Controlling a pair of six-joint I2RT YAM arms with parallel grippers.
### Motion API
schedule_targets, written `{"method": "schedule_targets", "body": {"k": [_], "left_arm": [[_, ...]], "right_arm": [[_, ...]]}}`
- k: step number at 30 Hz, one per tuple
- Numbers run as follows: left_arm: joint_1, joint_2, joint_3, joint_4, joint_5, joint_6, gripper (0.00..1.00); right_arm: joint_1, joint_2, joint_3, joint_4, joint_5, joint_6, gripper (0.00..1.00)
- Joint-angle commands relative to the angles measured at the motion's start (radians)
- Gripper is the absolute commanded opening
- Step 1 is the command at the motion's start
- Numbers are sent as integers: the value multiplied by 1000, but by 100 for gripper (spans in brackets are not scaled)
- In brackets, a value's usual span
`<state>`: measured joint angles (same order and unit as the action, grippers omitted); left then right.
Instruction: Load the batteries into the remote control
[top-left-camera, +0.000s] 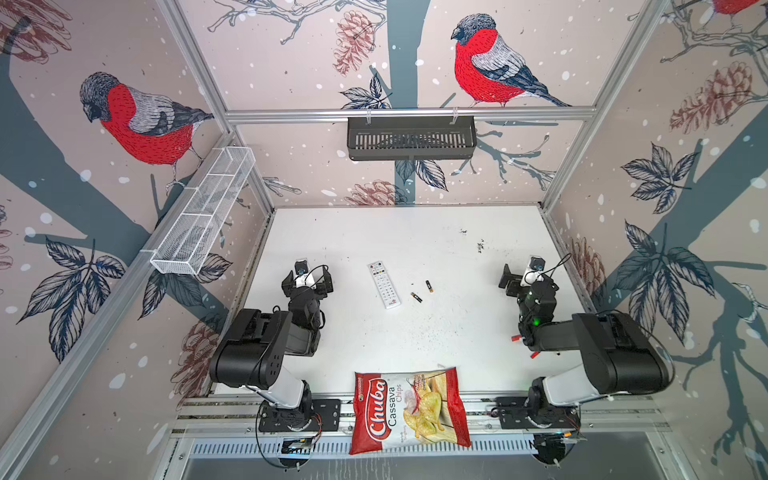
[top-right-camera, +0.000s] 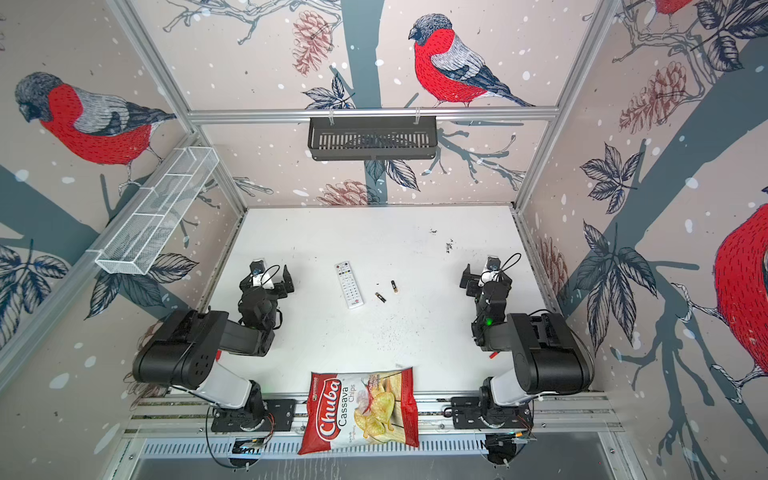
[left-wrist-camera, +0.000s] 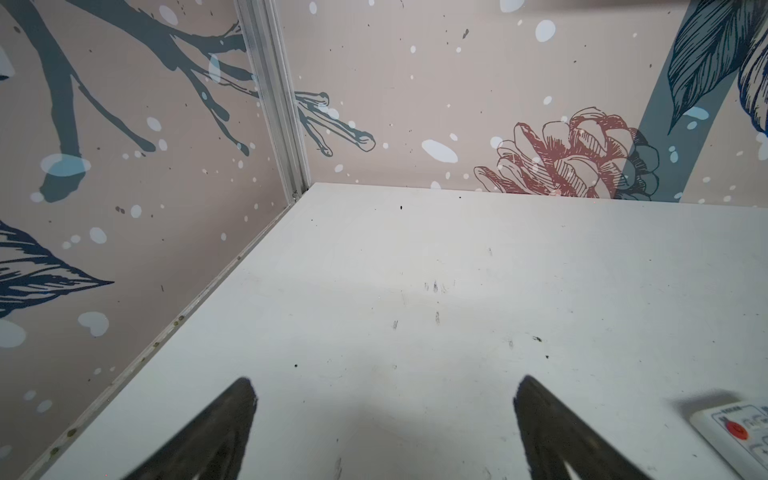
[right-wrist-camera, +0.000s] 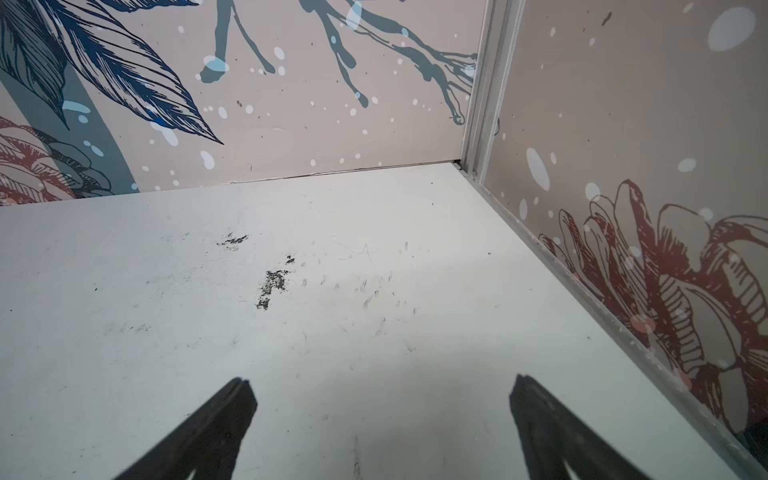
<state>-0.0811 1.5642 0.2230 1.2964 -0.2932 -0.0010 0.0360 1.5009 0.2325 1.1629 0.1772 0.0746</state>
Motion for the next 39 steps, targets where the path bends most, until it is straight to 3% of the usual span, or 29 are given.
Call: {"method": "schedule_targets", "body": {"k": [1,30,35,37,39], "left_arm": [[1,0,2,39,-1,1,97],[2,-2,1,37,5,1,97],[-8,-3,-1,50,-44,4,97],[-19,-36,12,5,-95,0,97],[-22,-92,83,-173,-122,-7,97]], "right_arm": [[8,1,-5,50,22,-12,100],[-4,1,2,34,-7,-7,99],[-31,8,18,12,-55,6,100],[-29,5,18,7,-53,4,100],[-19,4,16,11,-38,-1,100]]}}
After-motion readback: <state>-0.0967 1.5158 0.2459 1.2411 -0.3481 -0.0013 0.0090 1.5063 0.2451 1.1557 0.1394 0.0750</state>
